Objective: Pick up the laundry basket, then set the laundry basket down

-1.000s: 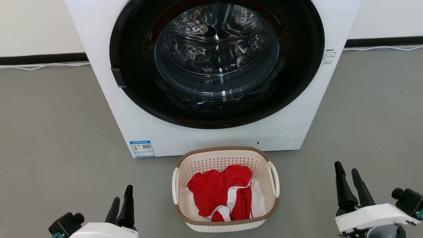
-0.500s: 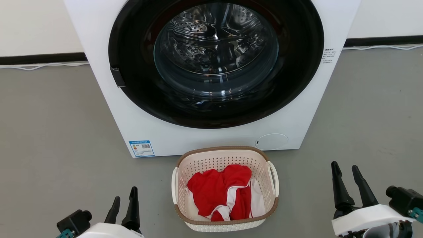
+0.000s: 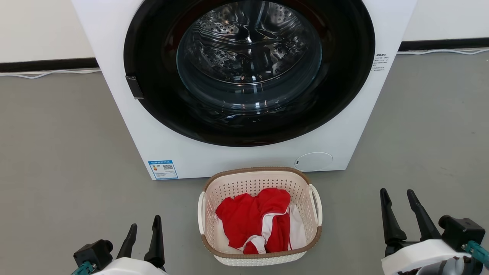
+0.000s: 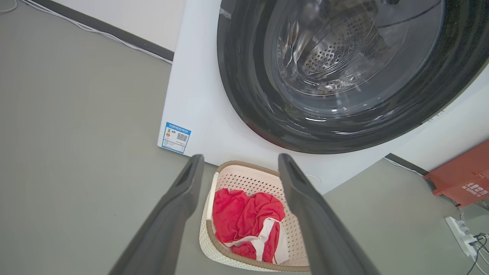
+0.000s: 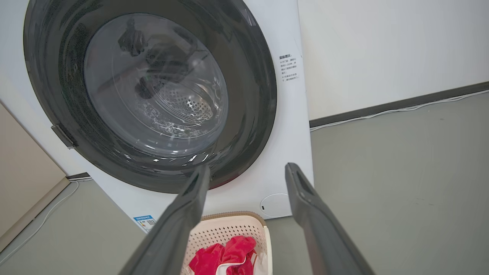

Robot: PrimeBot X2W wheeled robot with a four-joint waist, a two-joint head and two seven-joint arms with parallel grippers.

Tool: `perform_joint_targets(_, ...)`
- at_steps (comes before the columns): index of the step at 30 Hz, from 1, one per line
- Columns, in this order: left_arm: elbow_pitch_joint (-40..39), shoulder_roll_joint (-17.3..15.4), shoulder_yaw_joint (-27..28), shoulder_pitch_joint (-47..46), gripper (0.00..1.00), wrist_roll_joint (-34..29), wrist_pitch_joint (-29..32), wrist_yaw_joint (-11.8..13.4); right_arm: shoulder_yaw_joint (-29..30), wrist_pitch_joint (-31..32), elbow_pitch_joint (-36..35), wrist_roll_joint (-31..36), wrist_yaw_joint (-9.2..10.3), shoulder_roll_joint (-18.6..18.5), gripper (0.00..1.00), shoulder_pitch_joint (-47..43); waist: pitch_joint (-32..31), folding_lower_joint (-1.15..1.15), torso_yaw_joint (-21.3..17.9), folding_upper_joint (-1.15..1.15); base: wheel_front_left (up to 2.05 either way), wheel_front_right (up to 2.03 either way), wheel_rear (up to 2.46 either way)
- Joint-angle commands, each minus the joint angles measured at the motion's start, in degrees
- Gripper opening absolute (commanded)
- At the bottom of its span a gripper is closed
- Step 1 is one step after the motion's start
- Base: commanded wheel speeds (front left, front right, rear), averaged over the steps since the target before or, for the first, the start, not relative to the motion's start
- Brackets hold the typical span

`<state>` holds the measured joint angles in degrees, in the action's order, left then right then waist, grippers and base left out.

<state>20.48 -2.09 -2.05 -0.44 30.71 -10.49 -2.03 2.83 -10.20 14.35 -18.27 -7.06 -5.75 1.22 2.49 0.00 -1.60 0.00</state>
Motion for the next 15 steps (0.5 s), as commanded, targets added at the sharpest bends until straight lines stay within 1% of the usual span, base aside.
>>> perform_joint_targets(1, -1.53, -0.61, 1.32, -2.46, 1.0, -2.52, -0.96, 0.32, -1.07, -1.25, -0.85, 2.33, -0.36, -0.71, 1.0, 1.3, 0.02, 0.0, 0.0, 0.0, 0.0, 0.0, 0.0)
perform_joint_targets(15, -2.38, -0.72, 1.32, -2.12, 1.0, -10.75, -3.16, 1.04, -1.07, -3.44, 0.23, 11.49, -0.4, -1.05, 1.0, 1.22, 0.21, 0.0, -0.11, 0.0, 0.0, 0.0, 0.0)
